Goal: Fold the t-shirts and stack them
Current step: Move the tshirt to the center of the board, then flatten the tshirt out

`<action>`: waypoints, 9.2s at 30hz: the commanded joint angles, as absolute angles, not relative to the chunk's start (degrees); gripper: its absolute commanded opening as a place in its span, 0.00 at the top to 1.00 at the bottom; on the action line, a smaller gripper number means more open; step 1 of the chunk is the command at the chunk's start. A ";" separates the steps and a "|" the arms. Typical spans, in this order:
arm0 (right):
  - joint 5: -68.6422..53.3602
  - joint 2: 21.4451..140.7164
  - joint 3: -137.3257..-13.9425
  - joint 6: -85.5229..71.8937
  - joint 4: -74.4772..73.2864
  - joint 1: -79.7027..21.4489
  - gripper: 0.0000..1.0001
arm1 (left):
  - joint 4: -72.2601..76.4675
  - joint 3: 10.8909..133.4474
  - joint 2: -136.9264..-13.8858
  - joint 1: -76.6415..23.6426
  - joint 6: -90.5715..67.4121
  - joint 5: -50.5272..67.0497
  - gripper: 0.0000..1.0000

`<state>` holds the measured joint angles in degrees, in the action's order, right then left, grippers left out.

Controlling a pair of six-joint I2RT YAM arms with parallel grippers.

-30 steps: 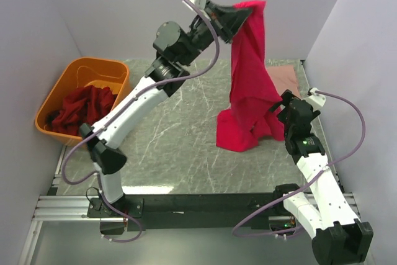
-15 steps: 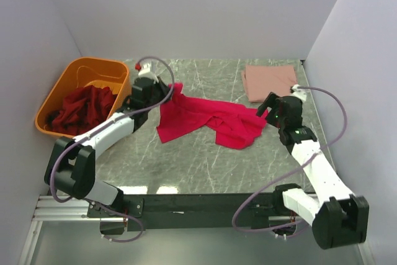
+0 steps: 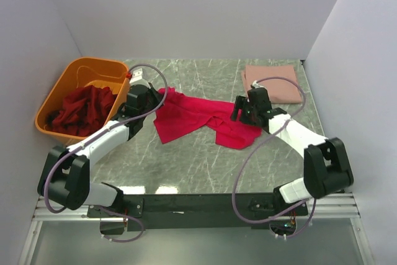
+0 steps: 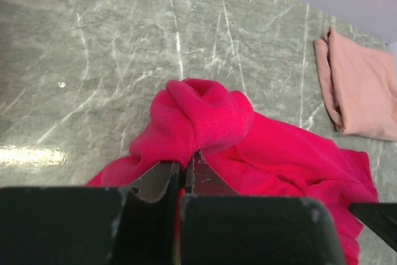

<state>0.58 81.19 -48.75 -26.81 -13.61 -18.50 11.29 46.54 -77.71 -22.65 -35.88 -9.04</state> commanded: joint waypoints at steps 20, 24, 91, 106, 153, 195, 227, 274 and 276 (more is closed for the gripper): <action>8.78 84.04 -55.90 -25.93 -15.47 -19.60 1.00 | 13.18 47.37 -74.62 -21.01 -36.13 -11.60 1.00; 11.69 76.57 -52.66 -22.94 -11.26 -19.60 1.00 | 14.06 47.99 -73.48 -21.01 -35.68 -11.34 1.00; -1.32 67.05 -39.11 -22.76 -23.38 -18.28 0.93 | 3.34 41.84 -67.76 -20.66 -39.11 -21.97 1.00; 20.40 56.40 -56.94 -18.13 -23.29 -18.20 1.00 | 7.63 52.46 -61.41 -20.13 -34.73 -20.06 1.00; 6.26 60.74 -39.47 -33.66 -24.87 -5.01 0.14 | -12.13 42.92 -72.52 -18.72 -50.79 -7.04 0.01; 4.31 71.88 -34.46 -35.33 -17.59 -2.55 0.21 | -13.63 40.17 -79.98 -22.06 -53.26 -14.77 0.99; 8.35 50.19 -53.94 -29.62 -27.60 -2.55 1.00 | -10.64 54.57 -63.47 -22.06 -46.68 -18.19 0.99; 10.28 54.66 -108.39 1.40 -26.47 -2.46 1.00 | -11.17 90.81 -58.70 -22.06 -32.60 -20.78 0.99; 11.51 58.26 -102.59 1.23 -23.30 -2.46 0.99 | -11.42 86.69 -63.26 -21.80 -33.83 -26.52 0.99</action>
